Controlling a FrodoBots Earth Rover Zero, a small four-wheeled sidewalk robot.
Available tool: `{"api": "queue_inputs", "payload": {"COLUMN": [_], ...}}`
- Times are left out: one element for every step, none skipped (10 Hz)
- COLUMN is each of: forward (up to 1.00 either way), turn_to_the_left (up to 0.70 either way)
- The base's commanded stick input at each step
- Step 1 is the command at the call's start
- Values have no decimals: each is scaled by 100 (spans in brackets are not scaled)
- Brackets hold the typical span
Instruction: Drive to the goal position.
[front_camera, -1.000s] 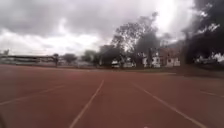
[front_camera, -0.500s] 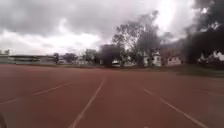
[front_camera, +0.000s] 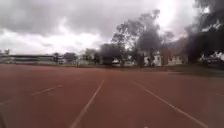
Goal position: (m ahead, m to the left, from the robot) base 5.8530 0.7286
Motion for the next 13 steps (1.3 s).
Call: {"api": "queue_inputs", "payload": {"forward": [70, 70, 70, 70, 70, 70, 70, 70, 70, 70, 70, 70, 70], "turn_to_the_left": [0, 0, 0, 0, 0, 0, 0, 0, 0, 0, 0, 0, 0]}}
